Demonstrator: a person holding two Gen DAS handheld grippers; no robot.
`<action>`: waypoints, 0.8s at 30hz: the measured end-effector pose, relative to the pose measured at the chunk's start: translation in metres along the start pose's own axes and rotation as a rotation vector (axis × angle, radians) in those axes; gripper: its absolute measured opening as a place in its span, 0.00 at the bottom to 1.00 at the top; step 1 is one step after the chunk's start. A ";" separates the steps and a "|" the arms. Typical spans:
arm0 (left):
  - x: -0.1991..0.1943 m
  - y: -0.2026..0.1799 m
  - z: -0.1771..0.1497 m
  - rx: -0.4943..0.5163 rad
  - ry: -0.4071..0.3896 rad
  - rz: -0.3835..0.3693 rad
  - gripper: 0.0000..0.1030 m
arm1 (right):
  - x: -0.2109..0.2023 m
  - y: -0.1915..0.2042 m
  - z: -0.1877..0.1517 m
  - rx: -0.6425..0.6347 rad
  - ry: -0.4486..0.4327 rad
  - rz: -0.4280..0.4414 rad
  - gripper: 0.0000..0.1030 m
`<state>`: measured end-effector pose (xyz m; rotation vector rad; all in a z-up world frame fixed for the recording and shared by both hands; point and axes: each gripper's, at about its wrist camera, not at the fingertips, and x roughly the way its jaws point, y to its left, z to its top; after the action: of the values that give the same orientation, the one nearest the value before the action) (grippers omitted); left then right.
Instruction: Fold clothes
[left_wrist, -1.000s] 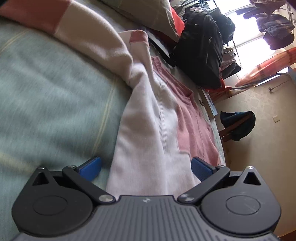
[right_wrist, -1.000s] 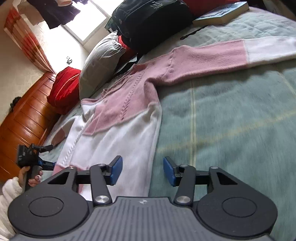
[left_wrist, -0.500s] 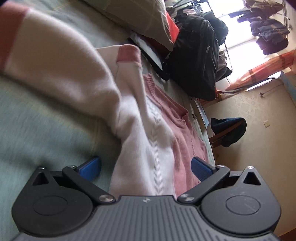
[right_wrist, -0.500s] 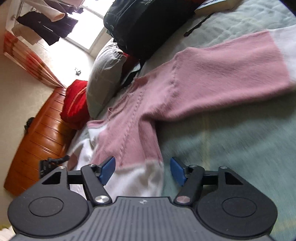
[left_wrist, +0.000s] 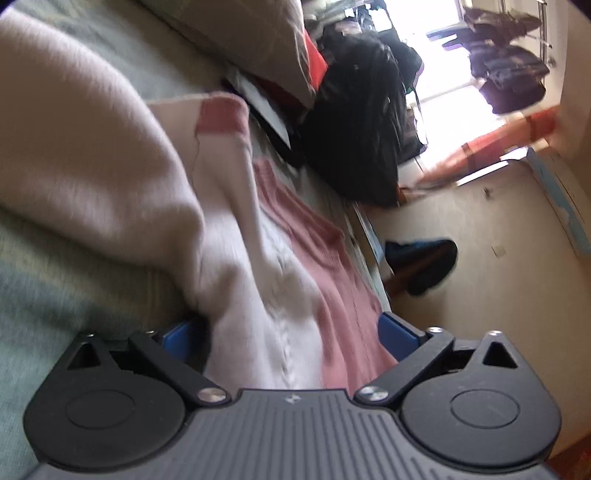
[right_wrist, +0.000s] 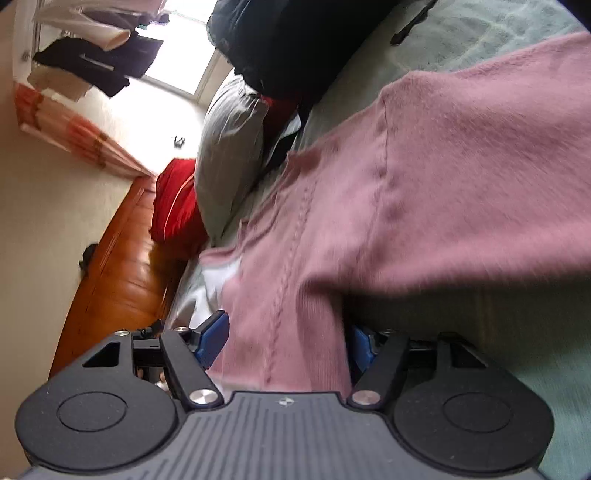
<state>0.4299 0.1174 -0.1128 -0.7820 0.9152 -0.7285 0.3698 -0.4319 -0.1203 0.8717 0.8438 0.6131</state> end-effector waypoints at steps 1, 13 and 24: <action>0.000 -0.003 -0.002 0.019 -0.002 0.018 0.82 | -0.001 0.001 -0.002 -0.004 -0.006 -0.003 0.68; 0.002 0.001 -0.008 -0.004 -0.042 0.092 0.32 | 0.012 0.005 -0.008 -0.020 0.014 -0.092 0.14; -0.040 -0.003 -0.016 0.013 -0.095 0.322 0.10 | -0.007 0.023 -0.008 -0.180 -0.013 -0.319 0.14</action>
<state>0.3982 0.1437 -0.1006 -0.6324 0.9220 -0.4117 0.3567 -0.4216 -0.1009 0.5620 0.8790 0.3953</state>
